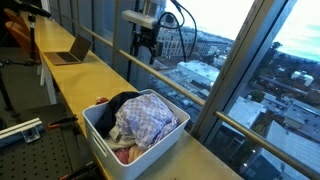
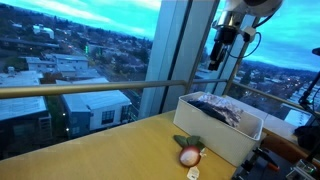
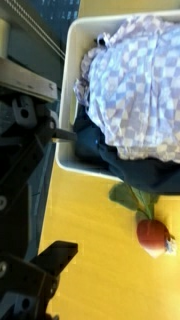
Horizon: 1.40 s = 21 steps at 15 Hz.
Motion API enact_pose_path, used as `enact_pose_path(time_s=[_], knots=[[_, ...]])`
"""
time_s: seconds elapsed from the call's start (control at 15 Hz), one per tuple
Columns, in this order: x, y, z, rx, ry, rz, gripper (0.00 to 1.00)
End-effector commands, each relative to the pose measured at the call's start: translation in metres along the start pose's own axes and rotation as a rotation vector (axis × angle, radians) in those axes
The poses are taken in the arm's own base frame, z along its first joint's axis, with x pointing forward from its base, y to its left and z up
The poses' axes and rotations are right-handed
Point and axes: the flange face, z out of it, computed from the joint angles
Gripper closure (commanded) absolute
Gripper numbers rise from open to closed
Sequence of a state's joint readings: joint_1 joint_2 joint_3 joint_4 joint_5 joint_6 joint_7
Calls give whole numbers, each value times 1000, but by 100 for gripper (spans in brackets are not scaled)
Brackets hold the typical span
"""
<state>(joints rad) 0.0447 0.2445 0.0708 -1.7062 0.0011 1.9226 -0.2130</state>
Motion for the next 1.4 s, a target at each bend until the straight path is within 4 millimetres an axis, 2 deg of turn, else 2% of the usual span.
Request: enact_pose_path(time_s=[0.0,0.13,0.33,0.93,1.13,1.33], knots=[[5,-65,41,35,-62,-58,0],[7,-97,68,40,-105,-86,0],[12,-122,103,32,-155,-101,0],[34,-152,226,-82,-212,-161,0],[35,-156,250,-100,-248,-162,0],[35,-159,263,-106,-265,-165,0]])
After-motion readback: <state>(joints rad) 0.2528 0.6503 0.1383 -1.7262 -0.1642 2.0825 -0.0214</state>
